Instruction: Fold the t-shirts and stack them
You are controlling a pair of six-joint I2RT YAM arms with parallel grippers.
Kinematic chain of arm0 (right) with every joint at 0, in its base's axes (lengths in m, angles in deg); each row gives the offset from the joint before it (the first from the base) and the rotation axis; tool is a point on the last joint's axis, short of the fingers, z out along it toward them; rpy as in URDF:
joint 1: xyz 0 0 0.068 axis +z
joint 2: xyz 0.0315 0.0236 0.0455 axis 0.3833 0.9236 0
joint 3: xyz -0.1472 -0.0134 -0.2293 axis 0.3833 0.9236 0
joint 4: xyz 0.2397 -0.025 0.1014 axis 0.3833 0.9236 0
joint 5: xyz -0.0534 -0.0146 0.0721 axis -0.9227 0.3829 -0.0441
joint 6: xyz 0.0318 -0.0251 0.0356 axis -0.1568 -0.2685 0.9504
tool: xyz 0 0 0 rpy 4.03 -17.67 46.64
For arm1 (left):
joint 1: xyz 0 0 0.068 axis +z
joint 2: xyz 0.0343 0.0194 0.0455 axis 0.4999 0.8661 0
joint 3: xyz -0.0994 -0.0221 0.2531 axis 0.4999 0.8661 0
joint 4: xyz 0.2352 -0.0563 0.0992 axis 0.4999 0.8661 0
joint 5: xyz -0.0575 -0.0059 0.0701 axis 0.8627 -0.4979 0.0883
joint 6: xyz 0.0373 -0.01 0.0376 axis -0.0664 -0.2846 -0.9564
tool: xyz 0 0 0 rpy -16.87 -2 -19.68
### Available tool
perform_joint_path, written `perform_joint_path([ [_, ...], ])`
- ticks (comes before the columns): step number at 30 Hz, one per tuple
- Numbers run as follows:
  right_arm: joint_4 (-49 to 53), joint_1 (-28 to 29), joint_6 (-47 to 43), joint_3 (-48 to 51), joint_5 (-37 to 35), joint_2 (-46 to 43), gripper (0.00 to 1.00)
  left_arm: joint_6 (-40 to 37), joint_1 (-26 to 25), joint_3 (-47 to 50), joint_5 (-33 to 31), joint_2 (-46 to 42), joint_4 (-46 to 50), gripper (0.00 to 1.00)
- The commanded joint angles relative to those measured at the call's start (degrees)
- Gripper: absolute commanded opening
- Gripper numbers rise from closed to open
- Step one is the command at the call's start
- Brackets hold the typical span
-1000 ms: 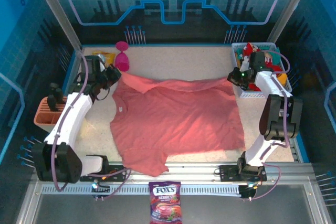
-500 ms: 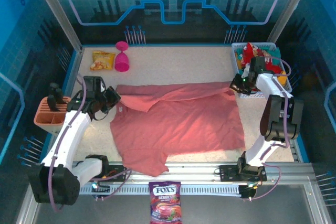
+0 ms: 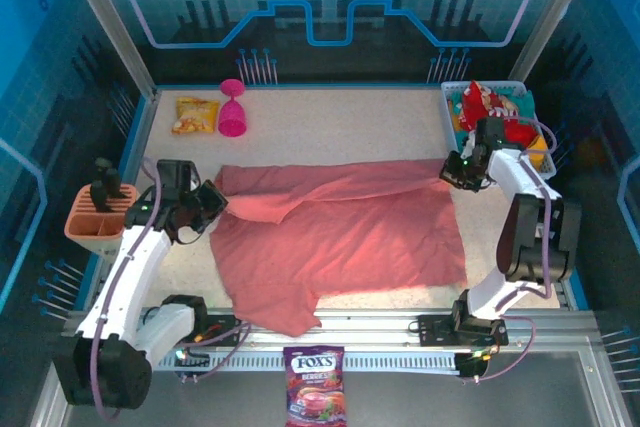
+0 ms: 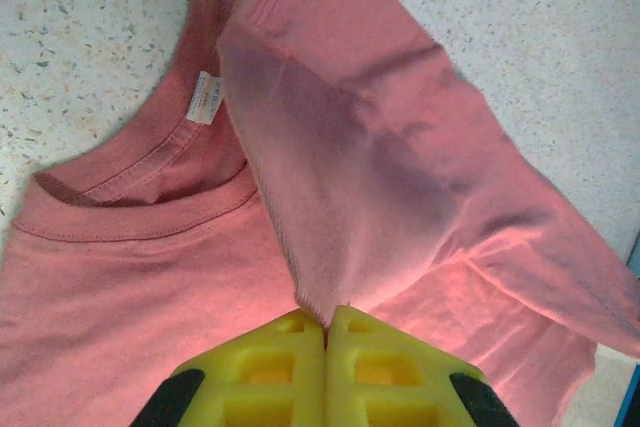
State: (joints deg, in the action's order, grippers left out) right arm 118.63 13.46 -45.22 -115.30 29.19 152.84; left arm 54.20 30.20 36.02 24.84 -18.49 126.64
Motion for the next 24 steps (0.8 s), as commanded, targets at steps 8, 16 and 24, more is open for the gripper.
perform_joint_path([
  [8, 0.6, -0.7, -0.1, 2.1, -0.2, 1.9, 0.0, 2.9, 0.0, 3.3, 1.9, -2.5, 2.2, 0.0],
  [16, 0.8, 0.2, 0.1, 2.5, -0.9, 3.8, 0.38, 1.5, 0.0, 6.7, -1.2, -1.5, 1.7, 0.0],
  [24, -0.3, 13.6, -2.1, 0.3, 1.3, -3.0, 0.83, 0.5, 0.1, 3.8, -1.0, 0.3, 1.6, 0.0],
])
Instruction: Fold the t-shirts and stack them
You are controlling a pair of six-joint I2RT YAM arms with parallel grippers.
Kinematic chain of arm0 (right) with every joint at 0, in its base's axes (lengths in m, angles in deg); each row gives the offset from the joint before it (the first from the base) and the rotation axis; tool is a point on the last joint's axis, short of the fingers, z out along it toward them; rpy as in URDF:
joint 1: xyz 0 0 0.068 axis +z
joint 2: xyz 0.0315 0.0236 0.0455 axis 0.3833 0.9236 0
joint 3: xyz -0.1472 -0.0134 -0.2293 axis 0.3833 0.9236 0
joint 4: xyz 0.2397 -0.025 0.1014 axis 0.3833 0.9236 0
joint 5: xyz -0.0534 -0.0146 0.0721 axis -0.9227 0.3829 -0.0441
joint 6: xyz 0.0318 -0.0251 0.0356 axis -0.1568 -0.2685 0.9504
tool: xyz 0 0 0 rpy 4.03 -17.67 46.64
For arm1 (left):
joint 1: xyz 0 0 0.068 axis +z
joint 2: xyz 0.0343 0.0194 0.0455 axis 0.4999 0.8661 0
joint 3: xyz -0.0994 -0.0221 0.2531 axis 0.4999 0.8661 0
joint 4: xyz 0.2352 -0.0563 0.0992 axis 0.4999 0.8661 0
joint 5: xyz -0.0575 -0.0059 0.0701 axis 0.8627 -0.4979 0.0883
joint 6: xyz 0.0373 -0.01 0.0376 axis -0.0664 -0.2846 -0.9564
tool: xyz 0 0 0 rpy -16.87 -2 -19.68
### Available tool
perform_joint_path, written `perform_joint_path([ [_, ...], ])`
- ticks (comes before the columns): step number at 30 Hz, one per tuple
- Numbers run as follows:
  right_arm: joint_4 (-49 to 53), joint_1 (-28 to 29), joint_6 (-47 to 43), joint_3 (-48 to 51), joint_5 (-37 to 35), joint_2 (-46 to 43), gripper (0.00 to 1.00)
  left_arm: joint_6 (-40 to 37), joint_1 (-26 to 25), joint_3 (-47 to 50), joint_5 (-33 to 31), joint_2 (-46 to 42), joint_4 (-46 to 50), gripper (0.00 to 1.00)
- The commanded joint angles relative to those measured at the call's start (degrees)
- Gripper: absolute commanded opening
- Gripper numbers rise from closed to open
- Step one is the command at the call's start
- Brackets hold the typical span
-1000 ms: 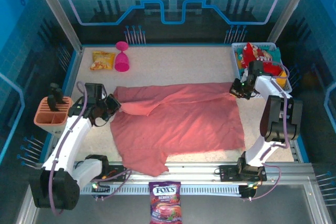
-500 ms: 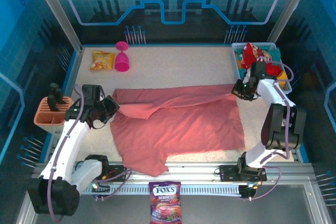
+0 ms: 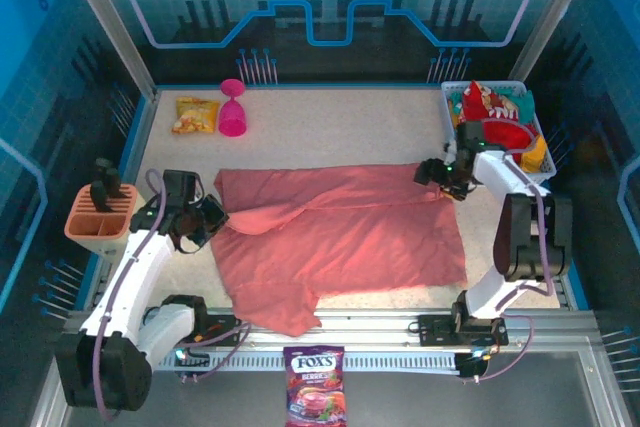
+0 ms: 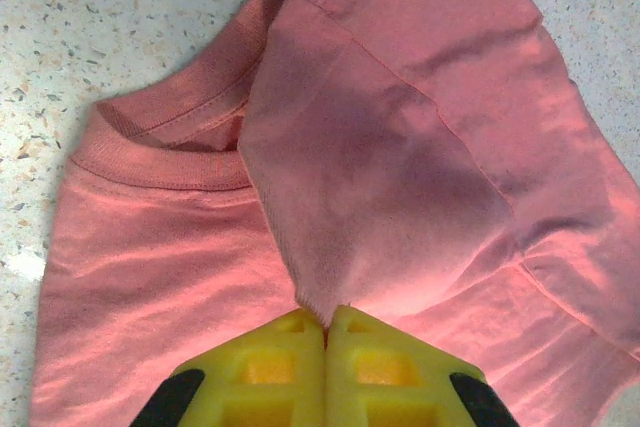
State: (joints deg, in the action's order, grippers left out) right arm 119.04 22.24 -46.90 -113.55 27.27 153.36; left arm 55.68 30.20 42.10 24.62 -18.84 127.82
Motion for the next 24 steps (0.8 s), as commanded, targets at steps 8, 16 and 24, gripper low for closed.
perform_joint_path([
  [8, -3.0, 12.0, 2.3, -0.4, 2.1, -3.7, 0.83, 0.1, 0.1, 4.9, -2.1, 2.0, -1.5, 0.0],
  [16, -0.1, 11.9, 1.2, -1.6, 1.0, -4.7, 0.83, -0.7, 0.0, 8.1, -5.0, 5.5, -0.5, 0.5],
  [24, 2.3, 6.8, 0.8, 1.1, 3.4, -9.3, 0.84, -0.7, -13.5, -2.2, -12.0, 5.9, 0.1, 0.5],
])
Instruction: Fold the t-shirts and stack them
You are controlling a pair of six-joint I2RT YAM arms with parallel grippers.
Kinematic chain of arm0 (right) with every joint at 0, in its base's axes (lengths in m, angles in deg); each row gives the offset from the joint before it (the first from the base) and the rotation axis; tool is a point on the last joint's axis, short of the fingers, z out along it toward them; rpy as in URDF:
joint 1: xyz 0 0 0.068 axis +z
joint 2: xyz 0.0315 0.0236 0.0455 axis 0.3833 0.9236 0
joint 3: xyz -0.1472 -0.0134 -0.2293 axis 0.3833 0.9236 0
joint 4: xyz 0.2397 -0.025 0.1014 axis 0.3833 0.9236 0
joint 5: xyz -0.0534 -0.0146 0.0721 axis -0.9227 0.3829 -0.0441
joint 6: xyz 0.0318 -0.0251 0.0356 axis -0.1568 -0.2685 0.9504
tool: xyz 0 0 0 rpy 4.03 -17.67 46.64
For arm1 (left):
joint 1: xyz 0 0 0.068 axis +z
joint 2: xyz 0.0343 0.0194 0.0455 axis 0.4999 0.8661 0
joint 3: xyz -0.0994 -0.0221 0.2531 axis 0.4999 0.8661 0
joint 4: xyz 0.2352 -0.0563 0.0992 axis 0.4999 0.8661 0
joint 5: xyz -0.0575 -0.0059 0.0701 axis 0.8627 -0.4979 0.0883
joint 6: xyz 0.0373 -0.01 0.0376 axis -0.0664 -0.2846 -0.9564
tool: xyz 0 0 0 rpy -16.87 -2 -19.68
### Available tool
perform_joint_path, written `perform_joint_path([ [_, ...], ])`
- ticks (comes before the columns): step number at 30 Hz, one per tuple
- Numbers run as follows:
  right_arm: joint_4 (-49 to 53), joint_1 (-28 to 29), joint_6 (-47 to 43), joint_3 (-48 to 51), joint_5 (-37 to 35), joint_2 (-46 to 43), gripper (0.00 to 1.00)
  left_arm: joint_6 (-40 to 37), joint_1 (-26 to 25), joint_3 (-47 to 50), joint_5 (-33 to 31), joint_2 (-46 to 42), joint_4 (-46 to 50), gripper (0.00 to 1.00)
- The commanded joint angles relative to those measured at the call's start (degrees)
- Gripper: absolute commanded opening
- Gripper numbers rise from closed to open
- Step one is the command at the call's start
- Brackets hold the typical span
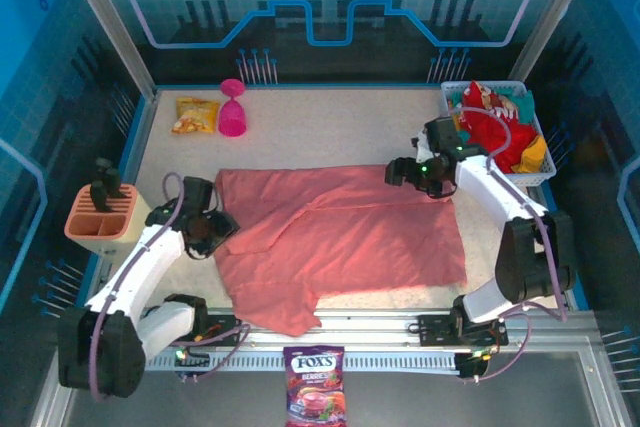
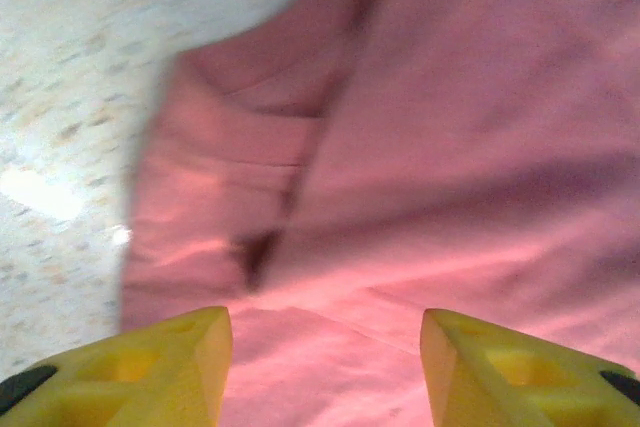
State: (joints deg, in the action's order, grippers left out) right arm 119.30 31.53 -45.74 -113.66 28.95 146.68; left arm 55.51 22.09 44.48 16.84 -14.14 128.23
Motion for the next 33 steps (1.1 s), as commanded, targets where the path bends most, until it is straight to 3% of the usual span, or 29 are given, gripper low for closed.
perform_joint_path([
  [1, 1.9, -3.4, -0.4, 1.6, 2.4, -3.2, 0.84, -0.5, -8.0, -5.9, -4.8, 2.5, -1.3, 0.47],
  [10, 2.7, -7.8, -1.0, 2.9, 5.5, -6.0, 0.84, -2.9, -27.3, -18.3, -12.7, 22.9, -5.6, 0.25],
  [14, 2.6, -9.0, -1.1, 3.7, 6.6, -7.0, 0.84, -5.2, -31.1, -24.1, -13.2, 32.3, -4.2, 0.18],
  [22, 3.6, -10.8, -2.1, 3.7, 7.5, -7.7, 0.84, -11.8, -30.4, -29.5, -13.8, 42.6, -1.3, 0.15],
  [33, 2.5, -11.2, -1.5, 4.7, 8.9, -7.3, 0.83, -15.7, -24.4, -28.4, -14.3, 42.9, -1.0, 0.15],
])
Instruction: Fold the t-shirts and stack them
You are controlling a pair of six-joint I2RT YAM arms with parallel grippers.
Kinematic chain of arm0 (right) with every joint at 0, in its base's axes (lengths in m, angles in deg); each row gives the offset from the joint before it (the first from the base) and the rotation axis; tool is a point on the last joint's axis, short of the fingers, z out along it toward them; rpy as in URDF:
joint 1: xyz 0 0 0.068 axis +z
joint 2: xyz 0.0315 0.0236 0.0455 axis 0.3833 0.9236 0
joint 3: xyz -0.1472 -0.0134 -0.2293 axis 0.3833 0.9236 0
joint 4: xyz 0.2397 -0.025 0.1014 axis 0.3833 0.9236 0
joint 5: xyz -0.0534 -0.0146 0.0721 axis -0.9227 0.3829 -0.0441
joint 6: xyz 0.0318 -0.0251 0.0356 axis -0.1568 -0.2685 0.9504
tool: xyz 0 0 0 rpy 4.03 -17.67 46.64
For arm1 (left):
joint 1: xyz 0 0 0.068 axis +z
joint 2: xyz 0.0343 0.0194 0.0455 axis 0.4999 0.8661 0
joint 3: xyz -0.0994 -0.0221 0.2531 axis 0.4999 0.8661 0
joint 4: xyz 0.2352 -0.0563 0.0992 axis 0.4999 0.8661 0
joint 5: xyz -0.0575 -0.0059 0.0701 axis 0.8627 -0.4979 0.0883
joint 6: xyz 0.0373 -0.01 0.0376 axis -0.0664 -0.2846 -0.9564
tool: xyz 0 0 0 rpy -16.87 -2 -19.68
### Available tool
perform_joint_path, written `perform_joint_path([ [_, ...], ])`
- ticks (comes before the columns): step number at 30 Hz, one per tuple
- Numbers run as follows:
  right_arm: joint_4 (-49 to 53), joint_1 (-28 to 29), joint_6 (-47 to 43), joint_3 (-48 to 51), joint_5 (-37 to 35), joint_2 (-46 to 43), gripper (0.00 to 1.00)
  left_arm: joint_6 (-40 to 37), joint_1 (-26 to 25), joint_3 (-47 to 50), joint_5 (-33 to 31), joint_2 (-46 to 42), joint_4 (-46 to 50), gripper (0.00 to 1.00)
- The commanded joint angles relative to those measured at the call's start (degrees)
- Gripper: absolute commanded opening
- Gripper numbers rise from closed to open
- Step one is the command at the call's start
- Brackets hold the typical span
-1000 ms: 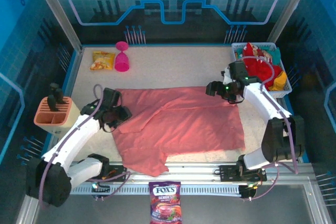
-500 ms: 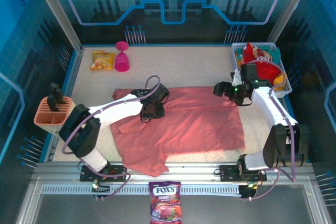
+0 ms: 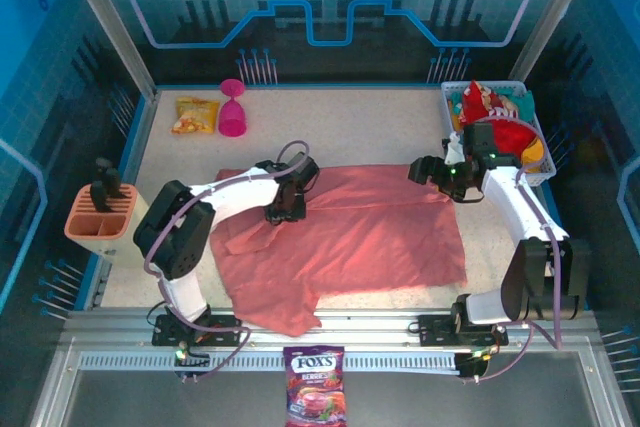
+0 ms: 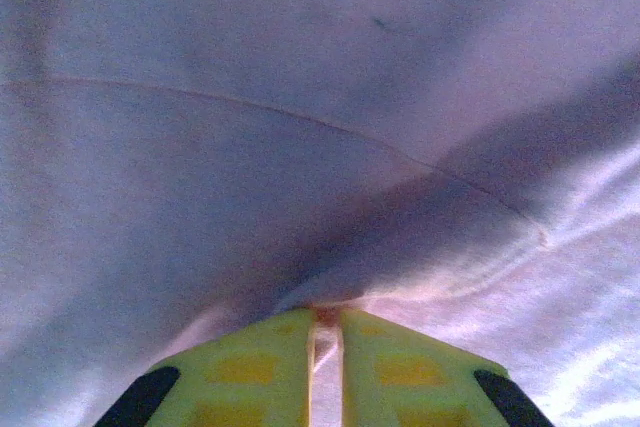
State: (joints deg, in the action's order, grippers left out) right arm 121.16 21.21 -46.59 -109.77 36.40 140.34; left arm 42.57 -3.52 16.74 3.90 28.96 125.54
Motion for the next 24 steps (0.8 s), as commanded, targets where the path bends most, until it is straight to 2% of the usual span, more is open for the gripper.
perform_joint_path([
  [1, 0.6, -0.9, -0.5, 0.8, 1.7, -0.7, 0.83, -3.1, 1.4, -0.9, -1.5, -0.3, 1.6, 0.15],
  [9, 0.2, -0.9, -0.3, 1.6, 2.4, -0.7, 0.83, -4.9, 1.9, -1.0, -2.6, 1.8, 1.2, 0.13],
  [16, 0.4, -0.9, -0.5, 1.7, 2.7, -1.4, 0.83, -6.1, 2.4, -1.2, -5.2, -1.3, 2.2, 0.19],
  [20, 0.6, -0.9, -0.5, 1.5, 2.9, -1.6, 0.83, -7.0, 1.9, -3.3, -3.6, -5.1, 4.5, 0.22],
  [24, 0.2, -0.9, -0.3, 1.7, 3.3, -1.5, 0.83, -5.1, -1.0, -3.4, -1.7, -7.6, 6.3, 0.22],
])
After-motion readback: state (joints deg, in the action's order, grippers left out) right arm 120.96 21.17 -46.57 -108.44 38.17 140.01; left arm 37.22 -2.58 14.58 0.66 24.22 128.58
